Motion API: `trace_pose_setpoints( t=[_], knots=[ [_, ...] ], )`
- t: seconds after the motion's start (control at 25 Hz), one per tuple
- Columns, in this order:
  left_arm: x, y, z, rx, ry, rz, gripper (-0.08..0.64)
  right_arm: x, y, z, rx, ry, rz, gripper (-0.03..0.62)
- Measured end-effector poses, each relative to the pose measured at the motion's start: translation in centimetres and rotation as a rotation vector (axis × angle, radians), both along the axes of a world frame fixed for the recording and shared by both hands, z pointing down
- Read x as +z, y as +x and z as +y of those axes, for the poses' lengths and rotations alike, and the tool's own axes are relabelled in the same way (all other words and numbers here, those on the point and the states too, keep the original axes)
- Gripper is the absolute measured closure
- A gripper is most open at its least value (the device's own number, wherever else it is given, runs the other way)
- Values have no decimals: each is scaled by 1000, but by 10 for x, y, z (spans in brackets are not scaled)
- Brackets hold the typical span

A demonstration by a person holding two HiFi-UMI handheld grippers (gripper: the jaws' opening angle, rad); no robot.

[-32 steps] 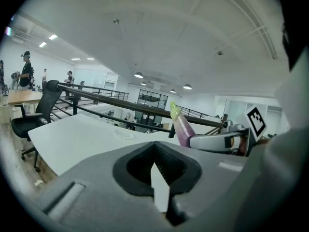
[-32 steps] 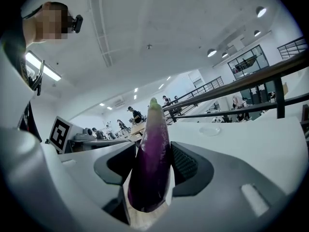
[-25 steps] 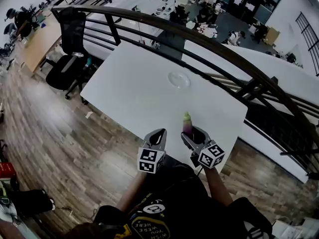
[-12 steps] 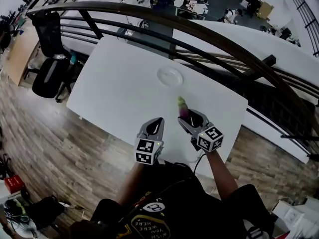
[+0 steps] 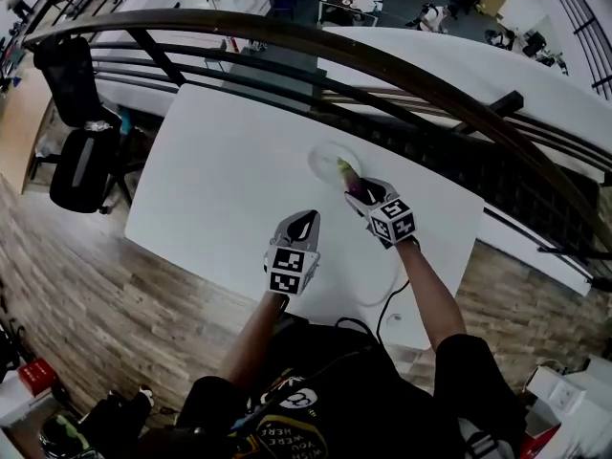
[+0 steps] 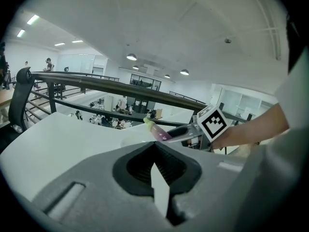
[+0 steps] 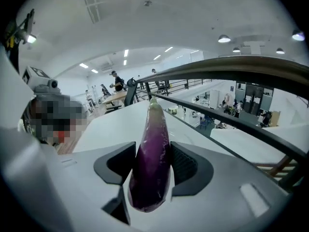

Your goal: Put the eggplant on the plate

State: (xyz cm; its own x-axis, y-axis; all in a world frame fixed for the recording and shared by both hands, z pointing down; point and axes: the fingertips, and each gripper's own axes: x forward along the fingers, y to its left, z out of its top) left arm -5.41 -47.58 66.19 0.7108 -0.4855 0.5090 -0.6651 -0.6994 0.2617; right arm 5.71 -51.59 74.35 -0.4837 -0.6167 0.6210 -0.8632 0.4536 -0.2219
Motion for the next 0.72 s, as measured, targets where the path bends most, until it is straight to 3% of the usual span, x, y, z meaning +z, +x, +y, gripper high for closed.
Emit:
trace_pose_setpoints(
  t=[0.2, 0.44, 0.72],
  knots=[
    [17, -6, -48, 11, -19, 23, 555, 51, -13, -65, -89, -78, 151, 365],
    [37, 8, -46, -8, -83, 15, 555, 79, -12, -74, -163, -153, 258, 365],
    [41, 11, -32, 17, -104, 17, 555, 103, -21, -78, -287, -202, 414, 365]
  ],
)
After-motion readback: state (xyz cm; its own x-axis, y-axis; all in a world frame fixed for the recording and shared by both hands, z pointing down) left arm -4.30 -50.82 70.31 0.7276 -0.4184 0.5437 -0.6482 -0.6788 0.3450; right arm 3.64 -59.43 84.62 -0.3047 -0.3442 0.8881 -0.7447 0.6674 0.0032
